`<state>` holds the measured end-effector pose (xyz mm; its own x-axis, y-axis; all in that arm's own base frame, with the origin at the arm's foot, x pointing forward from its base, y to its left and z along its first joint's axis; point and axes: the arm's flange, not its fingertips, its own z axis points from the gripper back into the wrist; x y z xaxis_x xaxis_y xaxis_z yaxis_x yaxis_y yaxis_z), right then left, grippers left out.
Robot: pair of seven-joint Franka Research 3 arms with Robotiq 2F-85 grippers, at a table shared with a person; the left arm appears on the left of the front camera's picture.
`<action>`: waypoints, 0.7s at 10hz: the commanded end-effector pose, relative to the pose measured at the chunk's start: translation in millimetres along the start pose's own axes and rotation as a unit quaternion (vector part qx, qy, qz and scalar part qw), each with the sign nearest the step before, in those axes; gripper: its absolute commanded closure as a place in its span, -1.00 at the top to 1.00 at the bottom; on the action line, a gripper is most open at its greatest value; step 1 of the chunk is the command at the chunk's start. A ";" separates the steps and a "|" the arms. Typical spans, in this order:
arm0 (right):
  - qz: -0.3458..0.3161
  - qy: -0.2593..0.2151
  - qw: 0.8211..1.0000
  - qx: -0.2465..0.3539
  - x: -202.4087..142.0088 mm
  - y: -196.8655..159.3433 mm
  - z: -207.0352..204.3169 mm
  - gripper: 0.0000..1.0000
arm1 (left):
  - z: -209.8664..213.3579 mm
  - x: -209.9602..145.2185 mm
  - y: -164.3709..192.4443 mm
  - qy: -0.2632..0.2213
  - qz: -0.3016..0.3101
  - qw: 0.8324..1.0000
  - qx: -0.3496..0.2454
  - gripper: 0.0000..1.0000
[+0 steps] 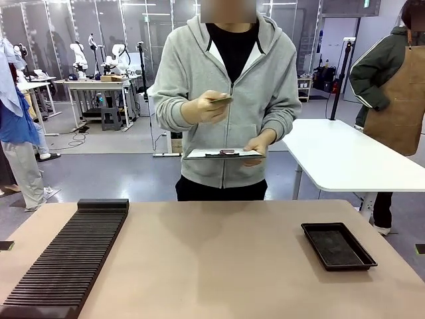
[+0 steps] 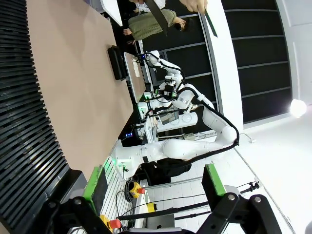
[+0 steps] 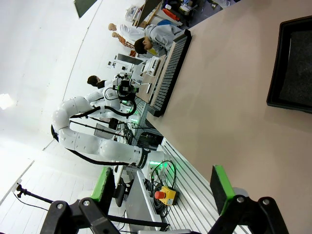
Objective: Inspect the PCB.
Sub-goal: Pick up the Blank PCB that the human is holding.
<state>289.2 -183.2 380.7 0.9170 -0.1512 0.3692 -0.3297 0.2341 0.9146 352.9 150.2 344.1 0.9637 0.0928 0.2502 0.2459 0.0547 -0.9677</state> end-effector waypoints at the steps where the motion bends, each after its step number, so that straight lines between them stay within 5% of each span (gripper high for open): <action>1: 0.002 -0.002 1.000 0.003 -0.6 0.8 1.1 1.00 | 1.3 -1.1 -0.3 0.001 0.002 1.000 0.002 1.00; 7: 0.002 -0.002 1.000 0.003 -0.6 0.8 1.1 1.00 | 1.3 -1.1 -0.3 0.001 0.002 1.000 0.002 1.00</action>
<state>289.2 -183.2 380.7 0.9170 -0.1512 0.3692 -0.3297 0.2341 0.9146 352.9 150.2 344.1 0.9638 0.0928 0.2501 0.2459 0.0547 -0.9677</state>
